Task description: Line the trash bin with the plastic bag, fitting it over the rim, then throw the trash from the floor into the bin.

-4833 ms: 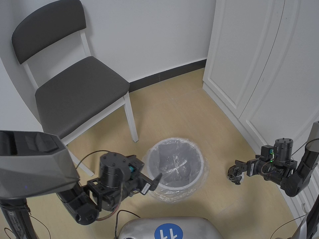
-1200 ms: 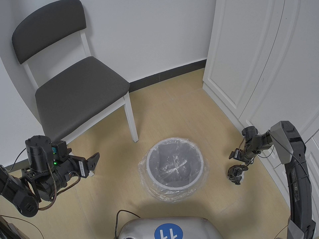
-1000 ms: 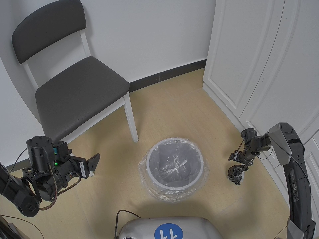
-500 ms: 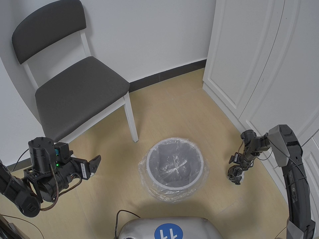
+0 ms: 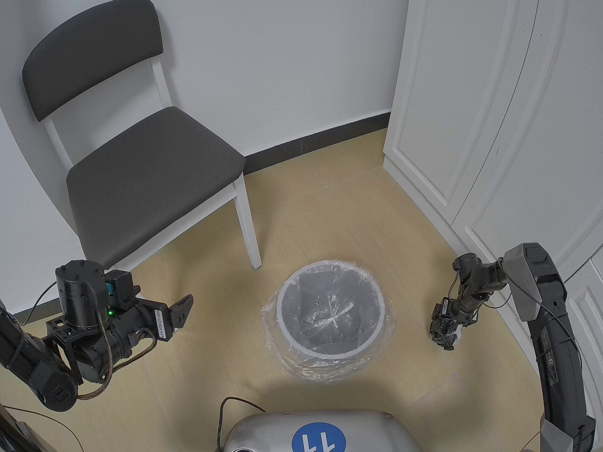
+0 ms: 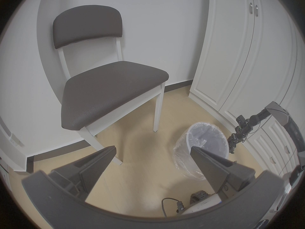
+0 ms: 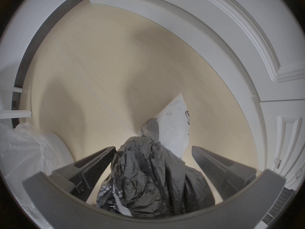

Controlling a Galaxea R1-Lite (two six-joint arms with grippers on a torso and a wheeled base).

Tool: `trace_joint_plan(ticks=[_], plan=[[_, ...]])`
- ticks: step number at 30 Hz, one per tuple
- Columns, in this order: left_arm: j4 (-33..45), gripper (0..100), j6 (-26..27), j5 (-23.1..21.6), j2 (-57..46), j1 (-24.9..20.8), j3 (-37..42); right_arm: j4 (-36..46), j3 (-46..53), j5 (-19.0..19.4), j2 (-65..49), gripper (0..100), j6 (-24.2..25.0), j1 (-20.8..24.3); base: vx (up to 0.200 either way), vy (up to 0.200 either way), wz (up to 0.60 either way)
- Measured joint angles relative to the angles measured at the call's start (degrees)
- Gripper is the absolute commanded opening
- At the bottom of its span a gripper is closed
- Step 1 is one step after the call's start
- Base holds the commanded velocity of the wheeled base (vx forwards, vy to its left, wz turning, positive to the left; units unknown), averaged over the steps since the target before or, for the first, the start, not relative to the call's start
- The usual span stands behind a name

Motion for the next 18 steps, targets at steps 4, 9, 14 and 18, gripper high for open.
trace_joint_plan(ticks=[4, 9, 14, 18], plan=[[0.02, 100, -0.01, 0.0, 0.07, -0.02, 0.0, -0.02, 0.0, 0.0, 0.15, 100, 0.29, -0.05, 0.0, 0.0, 0.0], [0.02, 100, 0.0, 0.0, 0.09, 0.0, 0.0, -0.02, -0.02, 0.02, 0.2, 0, 0.33, -0.05, 0.0, 0.0, 0.0], [0.04, 100, -0.01, 0.0, 0.13, -0.02, 0.02, -0.07, -0.02, -0.1, 0.22, 0, 0.02, 0.0, 0.0, 0.0, 0.0], [0.04, 100, -0.01, -0.02, 0.16, -0.04, 0.02, -0.16, -0.02, -1.67, 0.3, 0, -0.13, 0.06, 0.0, 0.0, 0.0]])
